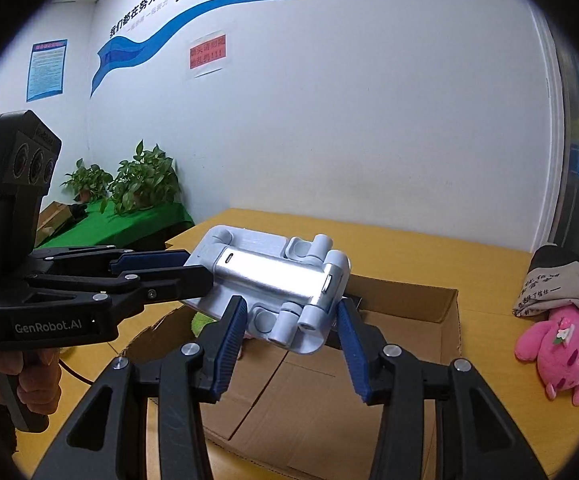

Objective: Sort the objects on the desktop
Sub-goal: 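Lift the phone stand with both grippers and carry it over the box, then lower the phone stand into the box and open both grippers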

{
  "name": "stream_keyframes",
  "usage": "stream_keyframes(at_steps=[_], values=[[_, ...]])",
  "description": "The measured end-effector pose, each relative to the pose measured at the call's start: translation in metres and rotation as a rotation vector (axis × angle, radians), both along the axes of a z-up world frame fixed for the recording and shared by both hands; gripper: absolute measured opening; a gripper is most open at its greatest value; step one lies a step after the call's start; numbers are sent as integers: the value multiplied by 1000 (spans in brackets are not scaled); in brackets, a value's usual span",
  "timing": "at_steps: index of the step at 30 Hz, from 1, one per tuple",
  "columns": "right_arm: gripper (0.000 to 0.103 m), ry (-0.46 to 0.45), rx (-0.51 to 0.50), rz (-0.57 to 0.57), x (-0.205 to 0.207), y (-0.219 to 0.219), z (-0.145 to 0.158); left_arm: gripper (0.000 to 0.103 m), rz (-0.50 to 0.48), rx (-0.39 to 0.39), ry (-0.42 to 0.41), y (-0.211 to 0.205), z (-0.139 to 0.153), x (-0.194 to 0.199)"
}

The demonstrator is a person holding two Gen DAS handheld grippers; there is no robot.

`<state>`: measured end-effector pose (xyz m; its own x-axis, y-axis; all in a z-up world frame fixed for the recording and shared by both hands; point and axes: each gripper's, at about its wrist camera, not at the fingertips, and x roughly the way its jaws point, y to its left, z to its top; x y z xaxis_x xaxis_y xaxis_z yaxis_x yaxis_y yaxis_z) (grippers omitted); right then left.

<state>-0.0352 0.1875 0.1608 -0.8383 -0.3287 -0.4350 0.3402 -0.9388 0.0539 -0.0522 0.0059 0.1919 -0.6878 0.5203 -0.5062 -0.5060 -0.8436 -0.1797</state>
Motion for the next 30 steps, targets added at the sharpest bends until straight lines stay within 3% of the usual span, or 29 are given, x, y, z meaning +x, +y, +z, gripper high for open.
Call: stream_keyframes(at_steps=[6, 20, 30], values=[[45, -69, -23, 16, -10, -4, -26, 36, 25, -14, -92, -13, -34, -11], [45, -330, -81, 82, -58, -68, -133, 35, 130, -115, -363, -65, -138, -48], [44, -487, -50, 111, -86, -97, -171, 35, 179, -180, -466, -83, -171, -63]])
